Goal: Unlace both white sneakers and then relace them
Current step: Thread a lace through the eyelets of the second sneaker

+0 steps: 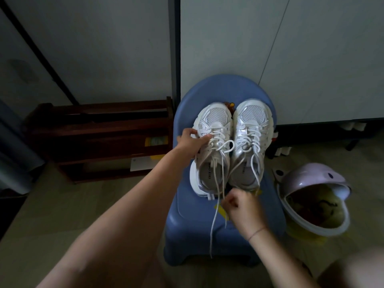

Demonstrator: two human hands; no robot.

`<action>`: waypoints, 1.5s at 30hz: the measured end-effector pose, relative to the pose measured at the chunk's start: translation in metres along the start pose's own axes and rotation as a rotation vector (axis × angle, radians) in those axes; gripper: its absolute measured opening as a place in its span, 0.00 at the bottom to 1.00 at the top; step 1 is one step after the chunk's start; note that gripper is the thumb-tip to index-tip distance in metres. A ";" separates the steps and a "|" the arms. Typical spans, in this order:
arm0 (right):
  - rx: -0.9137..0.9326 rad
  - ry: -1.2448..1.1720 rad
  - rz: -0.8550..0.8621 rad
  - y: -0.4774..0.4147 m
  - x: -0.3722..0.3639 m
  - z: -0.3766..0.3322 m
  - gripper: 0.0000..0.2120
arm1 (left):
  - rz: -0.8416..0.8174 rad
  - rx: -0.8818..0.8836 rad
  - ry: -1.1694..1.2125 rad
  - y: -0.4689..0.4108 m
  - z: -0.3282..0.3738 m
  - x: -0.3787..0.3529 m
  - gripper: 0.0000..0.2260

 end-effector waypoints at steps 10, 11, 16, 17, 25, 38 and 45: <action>-0.203 -0.029 -0.215 0.016 -0.013 0.016 0.09 | 0.016 0.005 -0.014 -0.001 -0.001 0.001 0.22; -0.198 -0.095 -0.123 0.011 -0.008 0.008 0.08 | 0.019 -0.001 -0.017 -0.001 -0.001 0.001 0.22; -0.168 -0.217 0.059 -0.007 -0.005 -0.005 0.12 | 0.026 -0.008 -0.028 -0.001 -0.001 0.001 0.20; -0.186 -0.239 0.040 -0.007 -0.011 -0.002 0.16 | 0.024 -0.006 -0.027 -0.002 -0.002 0.000 0.21; -0.220 -0.332 -0.144 0.013 -0.039 0.017 0.17 | 0.049 -0.023 -0.045 -0.002 0.000 0.001 0.23; 0.080 -0.705 0.355 -0.029 0.067 -0.074 0.08 | 0.042 -0.026 -0.032 0.000 -0.001 0.000 0.24; 0.313 -0.398 0.477 -0.025 0.057 -0.066 0.12 | 0.057 -0.051 -0.053 -0.001 -0.001 0.000 0.26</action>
Point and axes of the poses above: each hand's wrist, its own y-axis away from the middle knuckle, its own x-axis out of the back of the hand, z = x × y, the point moved 5 cm from there along -y, towards the middle knuckle, and after that the axes turned 12 degrees about z, right-handed, at the moved point
